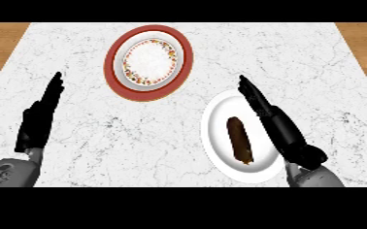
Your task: Pick the sweet potato from the plate and place it in the plate
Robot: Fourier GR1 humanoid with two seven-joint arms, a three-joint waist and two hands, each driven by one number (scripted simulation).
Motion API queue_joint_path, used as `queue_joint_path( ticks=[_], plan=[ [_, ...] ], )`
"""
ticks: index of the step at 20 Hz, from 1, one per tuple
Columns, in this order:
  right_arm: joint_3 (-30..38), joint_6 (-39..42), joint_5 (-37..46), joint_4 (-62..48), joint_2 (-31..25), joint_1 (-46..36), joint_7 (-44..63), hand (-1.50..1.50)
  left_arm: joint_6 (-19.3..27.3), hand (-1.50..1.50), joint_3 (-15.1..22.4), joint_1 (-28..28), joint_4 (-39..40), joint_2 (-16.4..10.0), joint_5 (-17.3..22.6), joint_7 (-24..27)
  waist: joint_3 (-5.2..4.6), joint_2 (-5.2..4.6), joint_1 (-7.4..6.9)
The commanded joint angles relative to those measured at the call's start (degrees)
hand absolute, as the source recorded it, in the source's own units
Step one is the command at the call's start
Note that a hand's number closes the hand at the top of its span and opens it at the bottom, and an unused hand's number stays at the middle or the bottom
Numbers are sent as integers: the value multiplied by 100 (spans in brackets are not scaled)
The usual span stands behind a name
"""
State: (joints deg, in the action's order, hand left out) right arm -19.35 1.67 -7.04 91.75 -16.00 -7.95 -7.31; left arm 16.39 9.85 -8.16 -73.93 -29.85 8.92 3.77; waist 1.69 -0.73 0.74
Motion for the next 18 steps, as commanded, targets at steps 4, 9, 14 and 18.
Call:
queue_joint_path(
  ticks=[4,9,14,18],
  plan=[
    [-487,-1939,1902,-929,796,-701,1205,150,-482,0,-14,-66,-110,187,318,220,-197,58,-211],
    [-427,-3305,4023,-1248,-100,-845,1229,-150,-547,0,120,144,-203,462,505,142,-235,199,-31],
    [-1340,-5013,5970,-2082,1186,-438,1662,-150,-788,0,134,282,-274,584,641,402,-187,98,-136],
    [-1584,-5564,7715,-2374,1575,3,2478,-150,-748,0,6,339,-147,559,595,507,-187,120,-6]
  ],
)
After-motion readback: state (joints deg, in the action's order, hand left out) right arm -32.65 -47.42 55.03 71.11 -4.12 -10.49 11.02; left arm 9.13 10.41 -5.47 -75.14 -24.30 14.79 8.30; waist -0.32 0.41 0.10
